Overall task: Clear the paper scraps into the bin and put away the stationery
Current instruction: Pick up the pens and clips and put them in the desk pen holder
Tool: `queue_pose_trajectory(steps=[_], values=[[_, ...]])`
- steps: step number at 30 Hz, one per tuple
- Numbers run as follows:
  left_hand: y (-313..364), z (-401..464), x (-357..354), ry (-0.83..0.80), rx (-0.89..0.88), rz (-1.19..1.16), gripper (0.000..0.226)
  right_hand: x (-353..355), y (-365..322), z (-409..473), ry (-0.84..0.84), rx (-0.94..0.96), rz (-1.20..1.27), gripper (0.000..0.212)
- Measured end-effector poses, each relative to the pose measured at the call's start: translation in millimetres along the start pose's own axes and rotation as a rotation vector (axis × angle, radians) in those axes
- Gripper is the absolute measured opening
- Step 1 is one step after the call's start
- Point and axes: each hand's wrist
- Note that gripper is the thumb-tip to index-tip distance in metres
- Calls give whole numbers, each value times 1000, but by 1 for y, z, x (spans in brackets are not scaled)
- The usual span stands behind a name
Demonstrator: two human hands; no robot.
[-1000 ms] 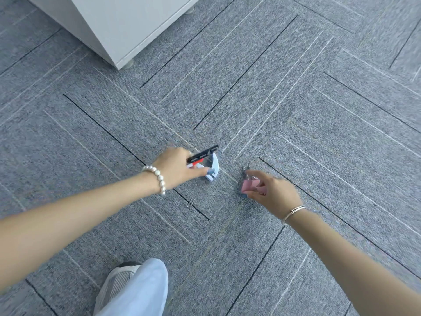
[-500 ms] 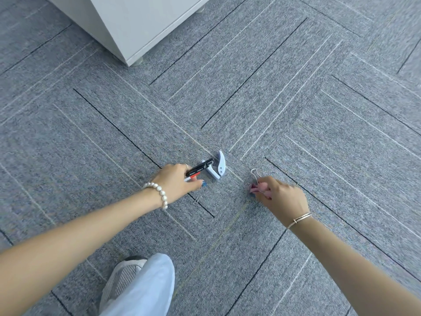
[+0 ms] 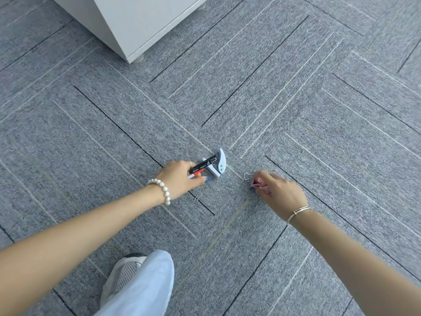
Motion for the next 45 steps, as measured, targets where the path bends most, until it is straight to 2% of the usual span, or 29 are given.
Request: queue_pose_trajectory(steps=[6,10,15,22,26,30,35,39,45], values=[[0,1,-1,-12,-19,4,21,2,4,-3,56,66,-4,26],[-3,2,-3,-33,-26,-20,19,5,3,-1,99,25,11,32],[-3,3,-5,-43,-39,-1,18,9,1,5,49,-17,-18,25],[-4,5,-2,-24,-41,-43,20,12,-1,5,137,46,34,18],[-8,3,0,-8,-21,-63,21,10,-11,8,147,-2,138,25],[-9,0,2,-13,-17,-46,18,9,-21,15,130,-16,152,50],[-5,-8,-10,-92,43,59,20,3,-29,20,109,-7,141,41],[0,-12,-15,-46,52,154,17,2,-33,18,110,-13,148,38],[-4,-13,-23,-40,71,63,10,6,-32,18,99,-78,184,40]])
Point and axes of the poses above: each hand's wrist, its own z-axis towards the middle knuckle, its own x-axis out of the back of the hand, y = z × x, and after that the axes turned 3 degrees about -y, right-handed
